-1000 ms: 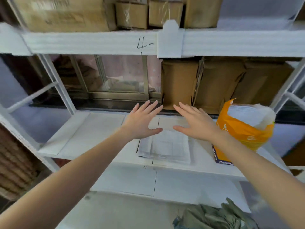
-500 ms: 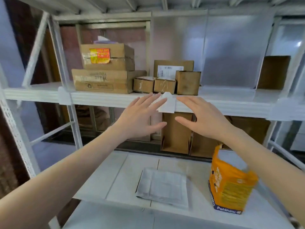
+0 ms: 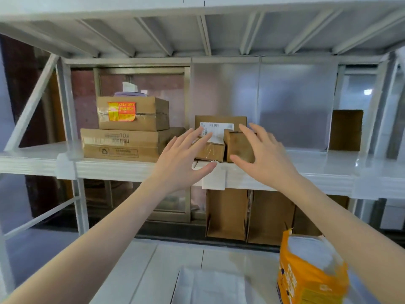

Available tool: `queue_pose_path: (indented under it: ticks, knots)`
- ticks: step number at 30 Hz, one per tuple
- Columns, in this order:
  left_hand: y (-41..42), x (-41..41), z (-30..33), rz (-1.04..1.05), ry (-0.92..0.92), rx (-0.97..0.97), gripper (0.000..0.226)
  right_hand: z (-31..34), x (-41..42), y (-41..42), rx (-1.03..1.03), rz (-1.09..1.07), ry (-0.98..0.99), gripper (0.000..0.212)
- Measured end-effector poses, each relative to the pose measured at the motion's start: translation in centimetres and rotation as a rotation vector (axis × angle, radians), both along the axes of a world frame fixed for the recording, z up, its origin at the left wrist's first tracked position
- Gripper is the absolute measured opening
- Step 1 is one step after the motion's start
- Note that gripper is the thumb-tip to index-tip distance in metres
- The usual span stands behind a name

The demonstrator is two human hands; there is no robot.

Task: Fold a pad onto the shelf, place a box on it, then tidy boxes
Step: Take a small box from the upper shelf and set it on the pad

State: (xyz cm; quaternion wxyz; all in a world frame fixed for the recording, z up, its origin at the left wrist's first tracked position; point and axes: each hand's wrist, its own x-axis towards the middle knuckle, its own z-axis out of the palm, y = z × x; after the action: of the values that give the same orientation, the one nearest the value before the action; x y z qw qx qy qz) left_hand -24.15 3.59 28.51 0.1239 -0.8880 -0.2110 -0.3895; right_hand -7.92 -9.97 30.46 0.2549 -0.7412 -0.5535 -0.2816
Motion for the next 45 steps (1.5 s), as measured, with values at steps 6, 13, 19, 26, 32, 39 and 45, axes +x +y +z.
queue_pose_path:
  ticks: [6, 13, 19, 26, 32, 39, 45]
  knots:
    - [3.8, 3.4, -0.3, -0.039, 0.046, -0.096, 0.068, -0.4, 2.4, 4.2, 0.012, -0.114, 0.045, 0.08]
    - [9.2, 7.6, 1.6, -0.094, 0.06, -0.033, 0.067, 0.7, 5.6, 8.9, 0.022, -0.256, 0.104, 0.08]
    - [10.8, 9.6, 2.3, -0.151, 0.018, 0.005, 0.073, 0.9, 6.2, 11.0, 0.072, -0.314, 0.12, 0.076]
    - [10.1, 9.6, 1.9, -0.142, 0.029, -0.008, 0.074, 0.9, 6.4, 10.5, 0.165, -0.193, 0.224, 0.066]
    - [7.2, 7.5, 1.8, -0.115, 0.052, 0.04, 0.076, 1.7, 5.3, 6.7, 0.292, -0.113, 0.117, 0.052]
    - [1.4, 4.2, 2.1, -0.163, 0.007, 0.101, 0.101, 2.5, 2.6, 0.9, 0.421, 0.141, 0.124, 0.052]
    - [-1.9, 1.0, 2.2, -0.154, -0.023, 0.149, 0.112, 1.8, 0.3, -2.8, 0.461, 0.362, 0.201, 0.051]
